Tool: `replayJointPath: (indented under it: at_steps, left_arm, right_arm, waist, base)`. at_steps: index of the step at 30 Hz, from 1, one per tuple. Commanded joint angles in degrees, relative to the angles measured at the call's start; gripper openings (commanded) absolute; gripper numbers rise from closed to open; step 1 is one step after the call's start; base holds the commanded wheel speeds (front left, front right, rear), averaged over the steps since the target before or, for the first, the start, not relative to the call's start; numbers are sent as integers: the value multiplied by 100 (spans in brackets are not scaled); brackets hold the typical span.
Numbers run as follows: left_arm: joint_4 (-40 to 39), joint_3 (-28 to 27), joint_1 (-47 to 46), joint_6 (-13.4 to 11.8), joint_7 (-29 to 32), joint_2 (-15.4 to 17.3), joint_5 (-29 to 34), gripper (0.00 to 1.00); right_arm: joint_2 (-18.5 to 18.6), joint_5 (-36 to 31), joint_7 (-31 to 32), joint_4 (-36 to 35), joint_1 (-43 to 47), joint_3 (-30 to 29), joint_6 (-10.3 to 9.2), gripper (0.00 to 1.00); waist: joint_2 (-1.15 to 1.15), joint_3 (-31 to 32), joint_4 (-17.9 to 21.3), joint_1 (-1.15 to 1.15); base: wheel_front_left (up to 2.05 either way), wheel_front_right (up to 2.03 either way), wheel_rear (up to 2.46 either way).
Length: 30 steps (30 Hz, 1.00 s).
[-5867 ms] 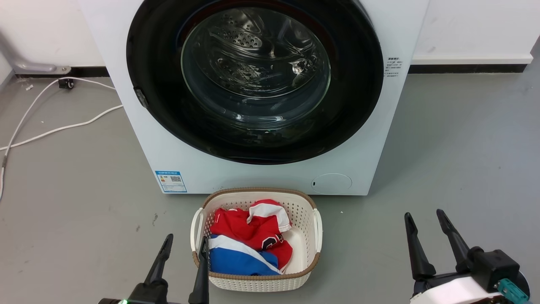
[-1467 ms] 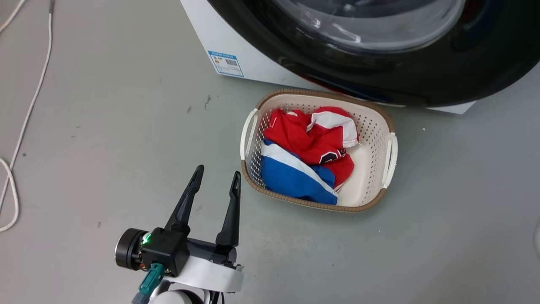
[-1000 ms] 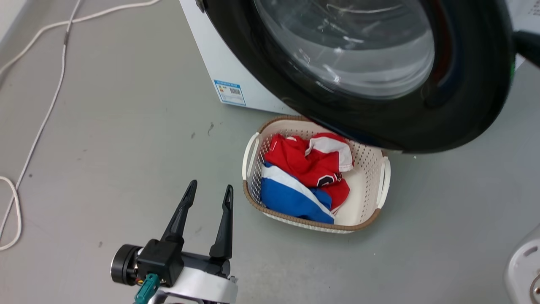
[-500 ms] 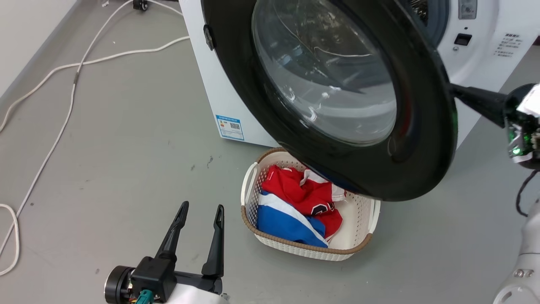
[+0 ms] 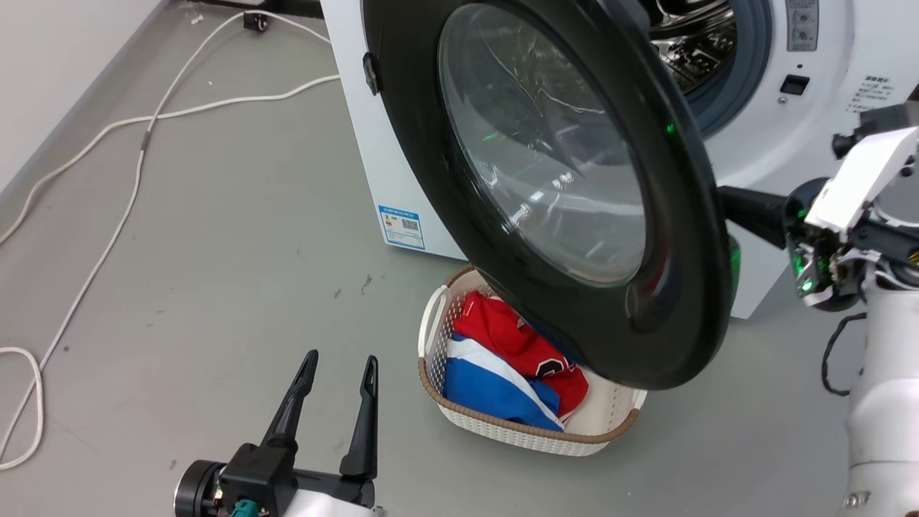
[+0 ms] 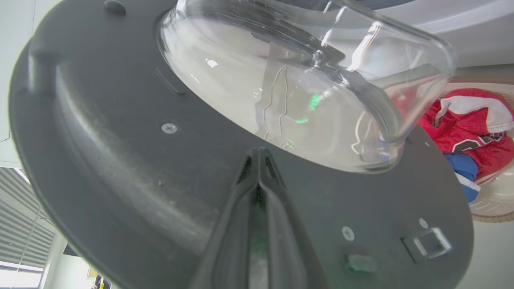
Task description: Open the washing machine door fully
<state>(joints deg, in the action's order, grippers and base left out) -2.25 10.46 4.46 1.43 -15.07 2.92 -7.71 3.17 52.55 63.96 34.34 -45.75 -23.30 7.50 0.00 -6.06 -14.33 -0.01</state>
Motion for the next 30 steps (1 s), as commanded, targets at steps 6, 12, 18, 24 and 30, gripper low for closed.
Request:
replayJointPath:
  at_steps: [6,12,18,24,30]
  left_arm:
    - [7,-46,122,15,-16,-6,42,100]
    - [5,-75,206,16,-16,-6,45,100]
    - [0,-112,249,10,-16,-6,27,100]
    - [-17,-153,313,6,-16,-6,11,100]
    - [-2,-153,347,32,-16,-6,41,100]
  right_arm:
    - [-54,738,-116,-10,459,769,-1,0]
    - [-56,1273,-264,-149,782,1451,-1,0]
    - [-53,1729,-455,-321,1016,2069,-1,0]
    - [-51,2263,-743,-470,1203,2787,-1,0]
    - [-55,2635,-988,-489,1316,3417,-1,0]
  waist:
    - [0,178,-34,1]
    - [0,316,-71,1]
    - [0,380,-103,1]
    - [0,423,-146,1]
    - [0,469,-214,1]
  base:
    - [0,0,0]
    - [0,0,0]
    - [0,0,0]
    - [0,0,0]
    - [0,0,0]
